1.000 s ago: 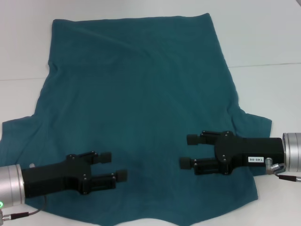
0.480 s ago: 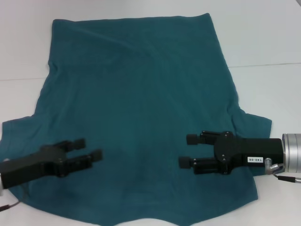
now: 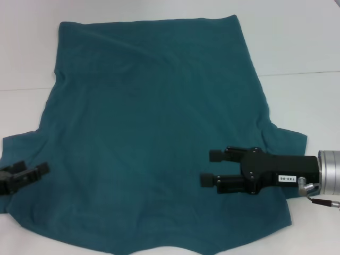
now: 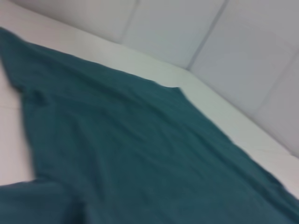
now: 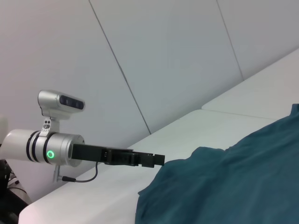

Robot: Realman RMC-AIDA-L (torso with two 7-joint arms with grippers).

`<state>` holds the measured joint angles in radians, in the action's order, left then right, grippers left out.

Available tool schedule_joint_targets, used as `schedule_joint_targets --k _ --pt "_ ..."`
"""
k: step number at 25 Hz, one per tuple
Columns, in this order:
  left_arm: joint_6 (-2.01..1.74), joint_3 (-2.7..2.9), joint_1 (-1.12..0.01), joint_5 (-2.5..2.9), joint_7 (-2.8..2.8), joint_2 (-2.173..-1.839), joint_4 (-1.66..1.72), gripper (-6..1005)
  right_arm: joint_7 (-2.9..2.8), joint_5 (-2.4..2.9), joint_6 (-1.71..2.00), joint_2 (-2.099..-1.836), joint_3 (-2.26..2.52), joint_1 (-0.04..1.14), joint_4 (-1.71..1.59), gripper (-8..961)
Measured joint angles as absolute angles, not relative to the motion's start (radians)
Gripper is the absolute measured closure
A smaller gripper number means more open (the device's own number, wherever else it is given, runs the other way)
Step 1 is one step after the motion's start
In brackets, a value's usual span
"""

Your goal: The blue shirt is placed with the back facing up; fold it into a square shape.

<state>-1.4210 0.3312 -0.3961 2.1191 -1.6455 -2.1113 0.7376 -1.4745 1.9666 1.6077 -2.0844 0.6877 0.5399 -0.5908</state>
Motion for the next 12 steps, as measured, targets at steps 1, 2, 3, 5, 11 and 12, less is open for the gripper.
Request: schedule_joint_targets --k 1,2,3,5,11,12 --pt "-1.407 0.322 -0.393 2.124 -1.650 -2.110 0.740 141 -1.474 1.966 1.608 -2.084 0.689 0.543 -0.588 38" --pt "-1.391 0.319 -0.391 2.127 -1.657 -2.109 0.744 141 -1.474 1.966 1.606 -2.084 0.692 0.545 -0.584 38" --pt "-1.376 0.318 -0.389 2.129 -1.663 -2.109 0.747 142 -1.474 1.966 1.604 -2.085 0.694 0.548 -0.582 38" --pt "-1.334 0.315 -0.387 2.139 -1.676 -2.109 0.750 142 -1.474 1.966 1.599 -2.086 0.696 0.553 -0.580 38" --pt "-1.217 0.315 -0.390 2.150 -1.693 -2.108 0.748 143 -1.473 1.965 1.595 -2.086 0.697 0.557 -0.572 38" --pt "-1.201 0.316 -0.391 2.150 -1.696 -2.108 0.747 143 -1.473 1.965 1.594 -2.086 0.697 0.557 -0.571 38"
